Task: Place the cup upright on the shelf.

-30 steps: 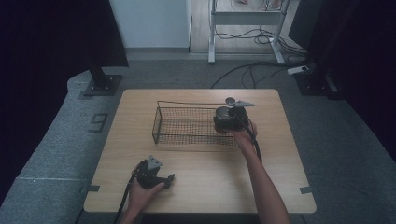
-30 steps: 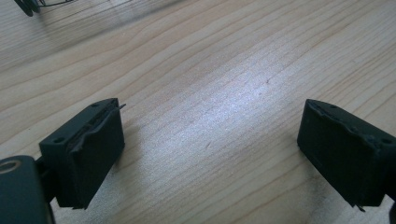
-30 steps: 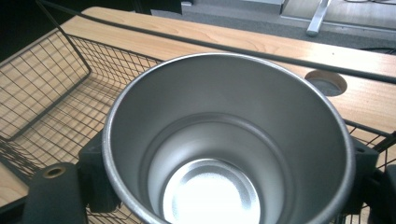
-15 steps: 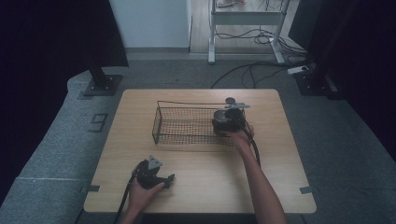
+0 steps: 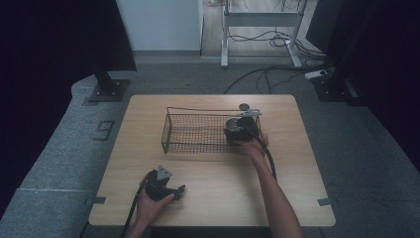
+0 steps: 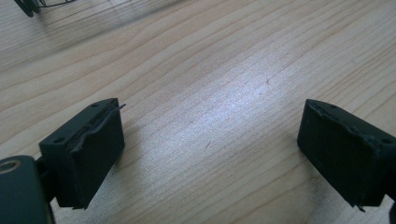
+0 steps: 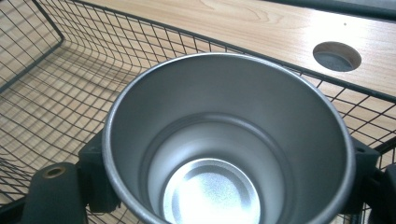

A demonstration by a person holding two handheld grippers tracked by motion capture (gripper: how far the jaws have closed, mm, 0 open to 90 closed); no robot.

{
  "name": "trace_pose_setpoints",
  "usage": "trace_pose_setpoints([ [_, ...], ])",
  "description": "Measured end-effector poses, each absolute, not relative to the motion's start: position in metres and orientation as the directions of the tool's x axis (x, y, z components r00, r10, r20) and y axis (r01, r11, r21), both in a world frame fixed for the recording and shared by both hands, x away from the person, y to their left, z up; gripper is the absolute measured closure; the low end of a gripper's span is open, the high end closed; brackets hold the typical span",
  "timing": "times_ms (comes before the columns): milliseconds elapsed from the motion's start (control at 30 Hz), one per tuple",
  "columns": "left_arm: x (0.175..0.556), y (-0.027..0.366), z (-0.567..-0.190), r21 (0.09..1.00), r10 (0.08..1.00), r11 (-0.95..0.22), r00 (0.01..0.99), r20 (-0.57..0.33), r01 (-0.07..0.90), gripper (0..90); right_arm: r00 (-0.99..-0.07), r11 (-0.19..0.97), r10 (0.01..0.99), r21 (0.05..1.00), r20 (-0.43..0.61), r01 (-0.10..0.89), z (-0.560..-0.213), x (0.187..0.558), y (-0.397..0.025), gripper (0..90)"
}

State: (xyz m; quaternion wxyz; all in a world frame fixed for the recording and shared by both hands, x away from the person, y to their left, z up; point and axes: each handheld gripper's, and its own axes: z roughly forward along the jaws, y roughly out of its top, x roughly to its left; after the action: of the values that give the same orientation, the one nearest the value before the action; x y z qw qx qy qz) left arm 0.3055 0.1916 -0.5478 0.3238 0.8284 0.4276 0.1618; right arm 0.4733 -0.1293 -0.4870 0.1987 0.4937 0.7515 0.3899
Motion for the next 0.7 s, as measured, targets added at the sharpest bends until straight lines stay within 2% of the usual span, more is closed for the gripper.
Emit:
trace_pose_setpoints([
  [300,0.3055,0.1917,-0.5478,0.674,0.813,-0.426,0.582,-0.008,0.603,7.3,-0.436,0.259,0.899,0.760,0.036,0.596,-0.4895,0.4742,-0.1263,18.0],
  [700,0.3055,0.1917,-0.5478,0.674,0.812,-0.426,0.583,-0.008,0.603,7.3,-0.447,0.275,0.894,0.737,0.041,0.617,-0.4900,0.4756,-0.1266,17.9],
])
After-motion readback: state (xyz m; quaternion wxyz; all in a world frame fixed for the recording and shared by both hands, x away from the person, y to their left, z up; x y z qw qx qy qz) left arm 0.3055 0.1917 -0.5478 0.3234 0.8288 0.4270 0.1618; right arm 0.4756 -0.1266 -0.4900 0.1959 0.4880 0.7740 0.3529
